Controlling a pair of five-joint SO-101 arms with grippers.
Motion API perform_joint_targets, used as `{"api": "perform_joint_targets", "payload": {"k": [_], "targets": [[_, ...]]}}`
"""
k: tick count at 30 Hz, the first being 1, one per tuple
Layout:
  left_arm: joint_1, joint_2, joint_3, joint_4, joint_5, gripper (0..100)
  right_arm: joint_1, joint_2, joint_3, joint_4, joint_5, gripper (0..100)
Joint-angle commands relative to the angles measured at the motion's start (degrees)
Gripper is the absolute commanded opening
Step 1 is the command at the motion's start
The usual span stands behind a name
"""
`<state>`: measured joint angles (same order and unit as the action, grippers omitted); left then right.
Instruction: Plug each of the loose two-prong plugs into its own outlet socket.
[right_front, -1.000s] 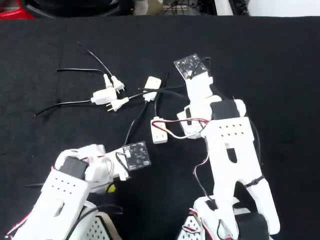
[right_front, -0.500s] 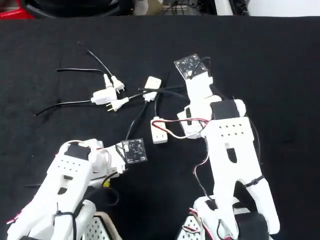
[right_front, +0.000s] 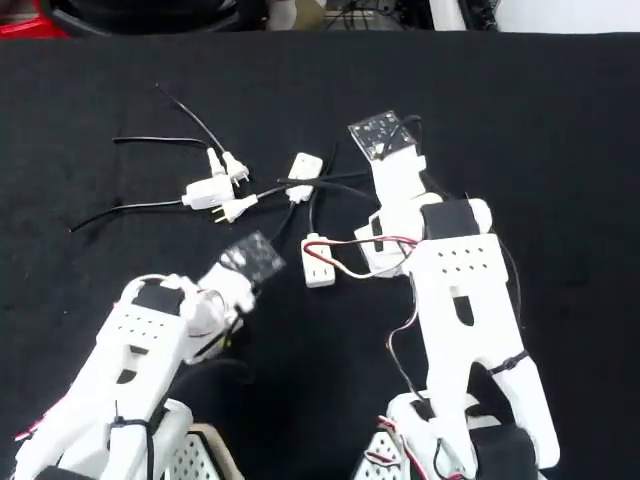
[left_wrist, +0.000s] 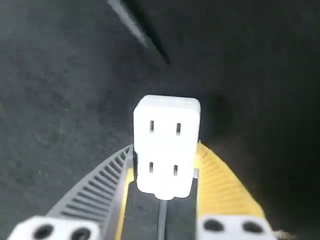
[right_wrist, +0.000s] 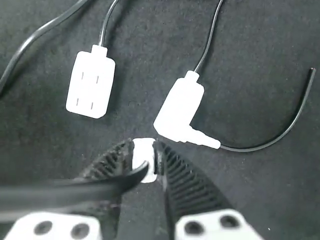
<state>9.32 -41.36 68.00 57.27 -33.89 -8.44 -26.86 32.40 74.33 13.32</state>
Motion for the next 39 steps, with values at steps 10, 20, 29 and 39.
{"api": "perform_joint_targets", "payload": {"k": [10,20,29,39], "targets": [[1.7,-0.4,0.8,-9.6,17.4,27,0.5,0.1,-3.3,0.1,-0.1,1.1],[-5.0,-0.5,-14.1,4.4,17.4,28,-1.9,0.0,-2.2,-2.6,0.5,1.1],[-29.2,-0.4,-21.0,9.3,17.5,27,-20.5,-11.4,16.0,-21.7,-2.4,1.1],[-39.5,-0.4,-2.9,-8.5,17.3,20,-34.2,-19.9,39.8,-53.9,-2.5,1.1]]}}
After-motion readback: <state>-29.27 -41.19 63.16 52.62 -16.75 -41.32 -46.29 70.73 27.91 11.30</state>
